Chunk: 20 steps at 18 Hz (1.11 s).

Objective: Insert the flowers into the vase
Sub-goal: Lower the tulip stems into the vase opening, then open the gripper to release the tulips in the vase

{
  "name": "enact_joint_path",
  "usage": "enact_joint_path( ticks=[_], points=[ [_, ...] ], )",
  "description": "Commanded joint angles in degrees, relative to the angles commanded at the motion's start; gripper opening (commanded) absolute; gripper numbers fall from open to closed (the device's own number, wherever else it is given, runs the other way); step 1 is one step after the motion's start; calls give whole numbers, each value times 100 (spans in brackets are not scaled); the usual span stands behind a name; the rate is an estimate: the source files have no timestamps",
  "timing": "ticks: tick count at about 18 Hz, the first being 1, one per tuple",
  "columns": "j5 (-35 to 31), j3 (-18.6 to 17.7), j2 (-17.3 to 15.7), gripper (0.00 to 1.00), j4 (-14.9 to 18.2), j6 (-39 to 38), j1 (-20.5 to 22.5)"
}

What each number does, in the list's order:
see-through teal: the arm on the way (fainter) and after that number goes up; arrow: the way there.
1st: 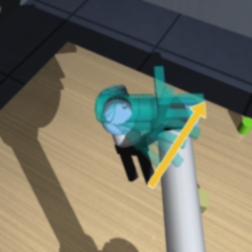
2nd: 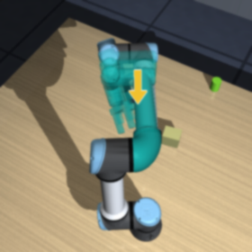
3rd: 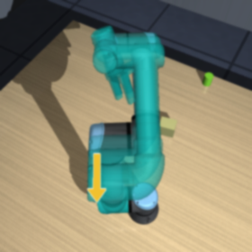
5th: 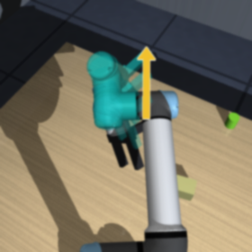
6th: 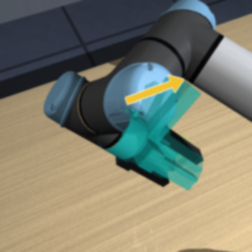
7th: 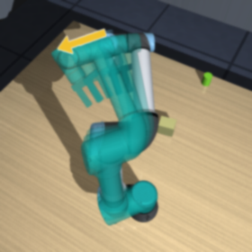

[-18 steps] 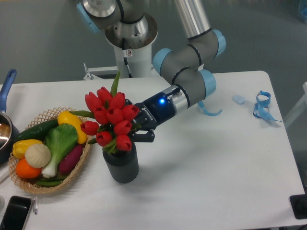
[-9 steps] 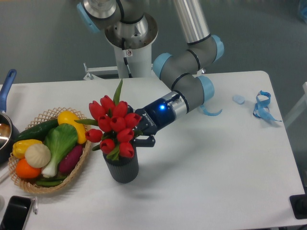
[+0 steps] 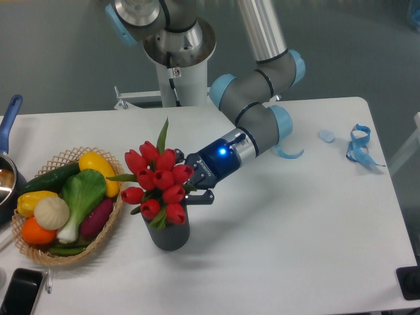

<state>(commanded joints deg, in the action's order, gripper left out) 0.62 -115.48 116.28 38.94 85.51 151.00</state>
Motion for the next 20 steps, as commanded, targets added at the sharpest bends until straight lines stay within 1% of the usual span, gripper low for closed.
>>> enact_joint_path(
  ticks=[3, 4, 6, 7, 8, 11, 13, 14, 16, 19, 20],
  points=[
    [0, -44, 9, 24, 0, 115, 0],
    [0, -36, 9, 27, 0, 115, 0],
    [0, -27, 0, 29, 0, 115, 9],
    [0, -27, 0, 33, 0, 124, 9],
    [0, -9, -9, 42, 0, 115, 17],
    [0, 17, -26, 55, -9, 106, 53],
    [0, 26, -35, 72, -9, 115, 53],
    [0, 26, -44, 76, -9, 124, 53],
    [-9, 17, -53, 77, -9, 124, 53],
    [-52, 17, -61, 91, -9, 133, 53],
    [-131, 17, -70, 99, -9, 141, 61]
  ],
)
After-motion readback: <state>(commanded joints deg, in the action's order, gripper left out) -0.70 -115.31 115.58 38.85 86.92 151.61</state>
